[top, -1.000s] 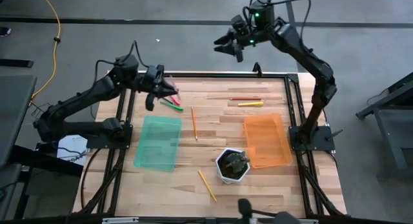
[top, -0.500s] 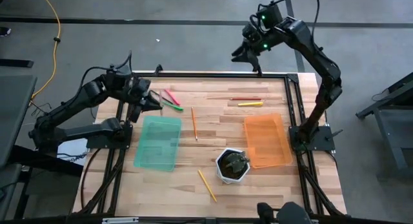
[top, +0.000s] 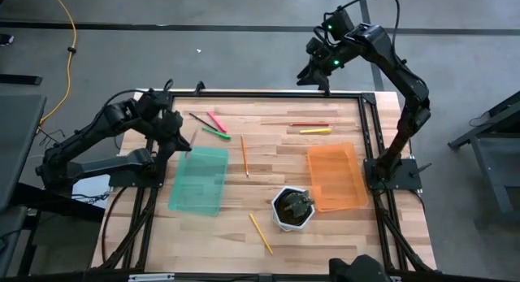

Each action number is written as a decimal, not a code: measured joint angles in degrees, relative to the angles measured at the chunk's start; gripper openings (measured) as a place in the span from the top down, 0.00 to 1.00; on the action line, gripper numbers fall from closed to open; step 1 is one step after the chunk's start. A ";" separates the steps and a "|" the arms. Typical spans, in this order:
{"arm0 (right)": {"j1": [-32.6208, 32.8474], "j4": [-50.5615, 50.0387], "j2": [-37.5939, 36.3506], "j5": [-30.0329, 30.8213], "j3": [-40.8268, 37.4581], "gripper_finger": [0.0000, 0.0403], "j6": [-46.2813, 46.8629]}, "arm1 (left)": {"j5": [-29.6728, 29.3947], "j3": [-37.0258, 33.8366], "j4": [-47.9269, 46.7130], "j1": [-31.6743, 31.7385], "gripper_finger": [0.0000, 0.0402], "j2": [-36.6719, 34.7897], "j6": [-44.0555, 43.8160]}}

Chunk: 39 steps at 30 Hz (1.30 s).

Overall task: Sort pens & pencils
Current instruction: Put the light pink pen into the green bin

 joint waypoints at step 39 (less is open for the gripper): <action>-0.02 -2.20 0.07 0.42 0.00 0.58 -2.45 | -33.93 -20.71 20.62 -51.34 0.92 3.81 -53.16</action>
